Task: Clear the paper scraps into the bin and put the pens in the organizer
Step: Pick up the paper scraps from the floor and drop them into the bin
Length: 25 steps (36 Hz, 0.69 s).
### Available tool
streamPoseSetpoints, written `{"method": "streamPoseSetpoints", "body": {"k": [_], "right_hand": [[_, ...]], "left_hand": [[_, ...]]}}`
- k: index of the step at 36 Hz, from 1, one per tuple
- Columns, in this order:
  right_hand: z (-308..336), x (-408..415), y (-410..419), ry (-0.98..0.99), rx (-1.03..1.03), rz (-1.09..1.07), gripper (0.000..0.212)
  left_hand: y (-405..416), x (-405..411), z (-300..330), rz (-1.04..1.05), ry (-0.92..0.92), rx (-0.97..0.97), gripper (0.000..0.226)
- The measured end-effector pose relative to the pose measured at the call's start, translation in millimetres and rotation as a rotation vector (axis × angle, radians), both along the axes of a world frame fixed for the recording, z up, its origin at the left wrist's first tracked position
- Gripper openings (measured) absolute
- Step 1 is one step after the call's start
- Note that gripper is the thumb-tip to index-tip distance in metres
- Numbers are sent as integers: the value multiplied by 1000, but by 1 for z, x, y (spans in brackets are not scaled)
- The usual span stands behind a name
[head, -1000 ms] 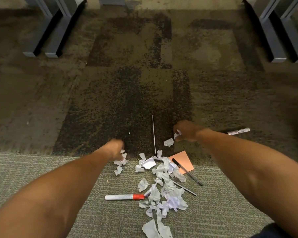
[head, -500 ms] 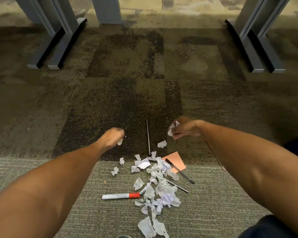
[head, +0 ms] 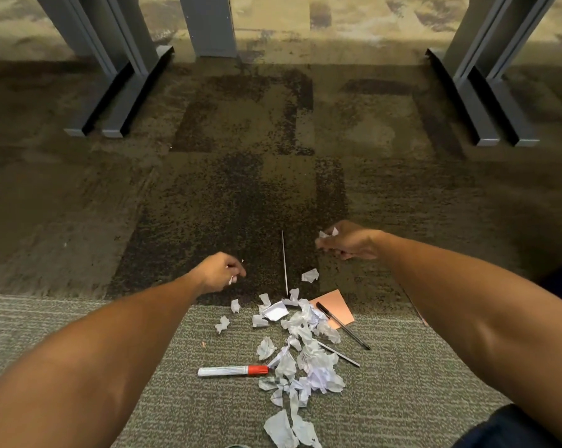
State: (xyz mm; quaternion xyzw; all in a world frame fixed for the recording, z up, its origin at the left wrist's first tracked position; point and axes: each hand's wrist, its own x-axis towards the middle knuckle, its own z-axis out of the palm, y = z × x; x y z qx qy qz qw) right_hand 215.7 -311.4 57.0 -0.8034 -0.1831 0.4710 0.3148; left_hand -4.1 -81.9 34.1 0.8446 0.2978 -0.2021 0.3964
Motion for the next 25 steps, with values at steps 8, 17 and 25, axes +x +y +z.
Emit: {"method": "streamPoseSetpoints", "body": {"k": [8, 17, 25], "right_hand": [[-30, -5, 10, -462, -273, 543, 43], [-58, -14, 20, -494, -211, 701, 48], [-57, -21, 27, -560, -206, 840, 34]], "left_hand": [[-1, -2, -25, -379, 206, 259, 40], [0, -7, -47, -507, 158, 252, 48], [-4, -9, -56, -629, 144, 345, 26]]}}
